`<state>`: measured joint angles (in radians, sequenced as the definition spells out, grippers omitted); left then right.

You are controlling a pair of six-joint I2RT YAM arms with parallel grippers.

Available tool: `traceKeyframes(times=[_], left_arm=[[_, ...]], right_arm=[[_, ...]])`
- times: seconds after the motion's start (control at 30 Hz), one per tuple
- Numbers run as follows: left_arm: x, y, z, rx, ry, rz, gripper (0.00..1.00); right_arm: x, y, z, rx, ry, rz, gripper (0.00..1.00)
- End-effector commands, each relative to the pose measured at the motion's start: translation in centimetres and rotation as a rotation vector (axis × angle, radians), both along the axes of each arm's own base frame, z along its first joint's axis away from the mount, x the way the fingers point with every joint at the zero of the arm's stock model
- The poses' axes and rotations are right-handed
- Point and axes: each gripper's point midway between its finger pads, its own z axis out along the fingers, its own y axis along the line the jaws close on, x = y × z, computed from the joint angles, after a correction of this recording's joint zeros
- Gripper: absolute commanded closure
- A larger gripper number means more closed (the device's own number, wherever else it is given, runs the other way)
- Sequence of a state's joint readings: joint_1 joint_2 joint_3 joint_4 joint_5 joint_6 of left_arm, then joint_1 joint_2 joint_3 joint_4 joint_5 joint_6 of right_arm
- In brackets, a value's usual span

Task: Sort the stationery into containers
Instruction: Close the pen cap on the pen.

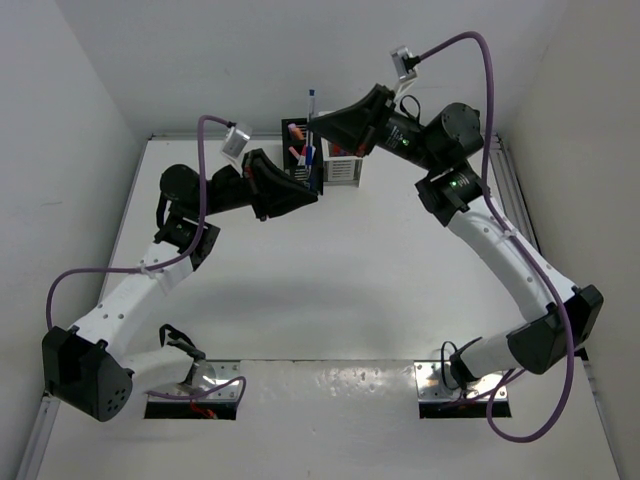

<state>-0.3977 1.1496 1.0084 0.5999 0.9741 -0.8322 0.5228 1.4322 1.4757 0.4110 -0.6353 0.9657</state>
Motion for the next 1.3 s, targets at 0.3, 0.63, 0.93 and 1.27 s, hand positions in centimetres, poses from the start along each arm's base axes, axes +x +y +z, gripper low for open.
traceKeyframes(times=[0.3,0.63,0.93,1.27], left_arm=[[-0.5,0.4,2.4,-0.045,-0.079,0.004,1.0],[0.2,0.8,2.9,-0.055,-0.077,0.036,1.0],[2.0,1.6,3.7,-0.056,-0.084,0.11,1.0],[2.1,1.3,4.5,0.053,-0.314,0.127,1.0]], right_arm=[[-0.3,0.6,-1.0,-0.01,-0.029,0.007,1.0],[-1.0,0.6,-1.8,-0.021,-0.021,0.021,1.0],[-2.2,0.8,-3.0,-0.048,-0.027,0.051,1.0],[-4.4,1.5,-3.5,-0.076,-0.059,0.124,1.0]])
